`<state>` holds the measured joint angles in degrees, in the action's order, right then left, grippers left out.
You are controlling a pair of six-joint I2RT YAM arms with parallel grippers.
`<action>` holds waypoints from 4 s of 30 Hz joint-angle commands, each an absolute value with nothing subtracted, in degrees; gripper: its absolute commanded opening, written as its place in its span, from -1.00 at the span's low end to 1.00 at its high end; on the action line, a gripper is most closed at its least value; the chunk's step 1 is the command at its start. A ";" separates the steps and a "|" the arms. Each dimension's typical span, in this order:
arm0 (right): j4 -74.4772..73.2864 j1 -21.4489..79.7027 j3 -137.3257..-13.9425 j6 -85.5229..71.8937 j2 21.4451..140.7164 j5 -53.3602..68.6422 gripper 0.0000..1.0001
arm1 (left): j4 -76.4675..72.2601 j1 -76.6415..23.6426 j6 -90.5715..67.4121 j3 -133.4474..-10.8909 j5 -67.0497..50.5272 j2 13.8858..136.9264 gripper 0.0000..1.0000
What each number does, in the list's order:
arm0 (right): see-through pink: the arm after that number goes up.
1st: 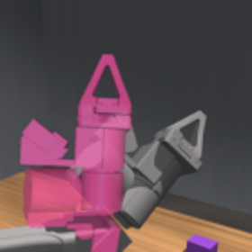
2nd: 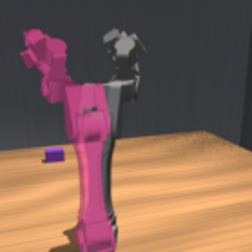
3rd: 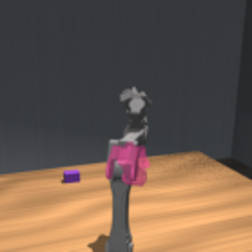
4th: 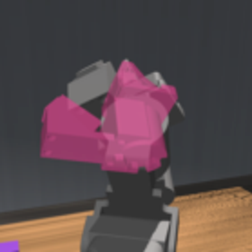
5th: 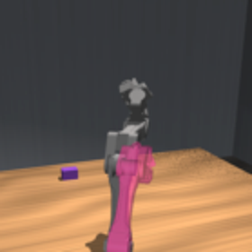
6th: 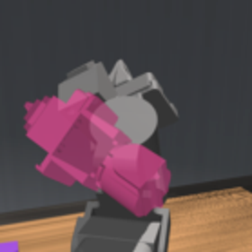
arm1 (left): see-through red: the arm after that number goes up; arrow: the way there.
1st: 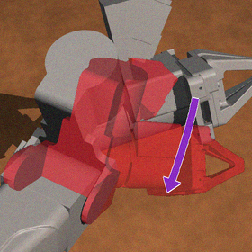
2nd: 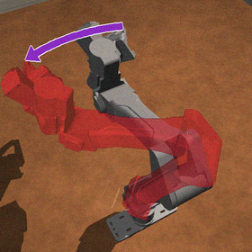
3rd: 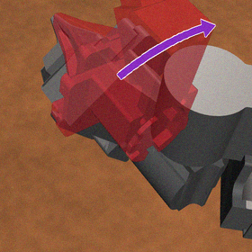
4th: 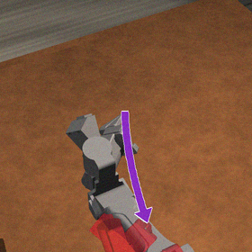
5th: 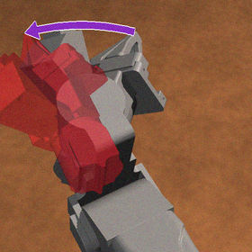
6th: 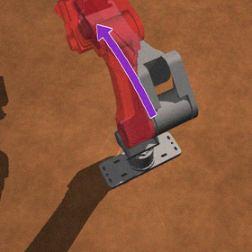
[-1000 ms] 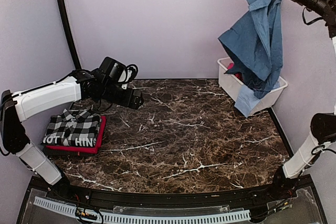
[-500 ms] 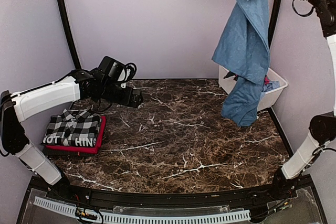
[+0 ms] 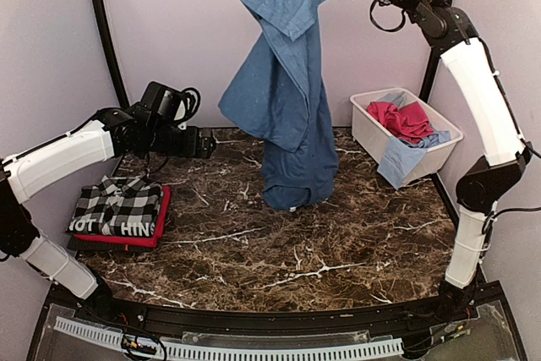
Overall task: Fold and stack the mixed laundry pile
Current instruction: Place the crumpled T-shirt at the center of the board, then rotate the crumpled T-shirt at the center of the board, then pick up the crumpled T-shirt from the center of the board.
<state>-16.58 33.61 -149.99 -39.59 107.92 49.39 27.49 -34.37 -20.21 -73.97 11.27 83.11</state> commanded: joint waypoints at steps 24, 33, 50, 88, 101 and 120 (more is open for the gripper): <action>-27.51 21.45 -70.73 -15.08 78.17 20.02 0.83 | 29.52 -33.64 -18.39 -64.25 3.03 77.92 0.98; -27.46 39.20 -67.06 -12.24 87.02 21.70 0.64 | 38.68 -36.50 -23.85 -57.80 0.24 80.12 0.63; -27.22 49.22 -72.68 -6.78 107.38 16.08 0.53 | 40.18 -42.35 -44.37 -45.15 -2.62 79.26 0.36; -29.56 66.79 -61.34 -14.16 87.92 15.00 0.33 | 34.98 -23.43 -25.09 -73.40 -4.97 93.14 0.34; -31.69 82.87 -69.51 -11.04 105.82 10.58 -0.10 | 35.14 -23.40 -26.63 -67.19 -7.87 88.16 0.37; -37.13 86.37 -72.58 -13.68 113.98 0.97 -0.21 | 35.46 -23.38 -26.57 -66.72 -6.97 88.17 0.37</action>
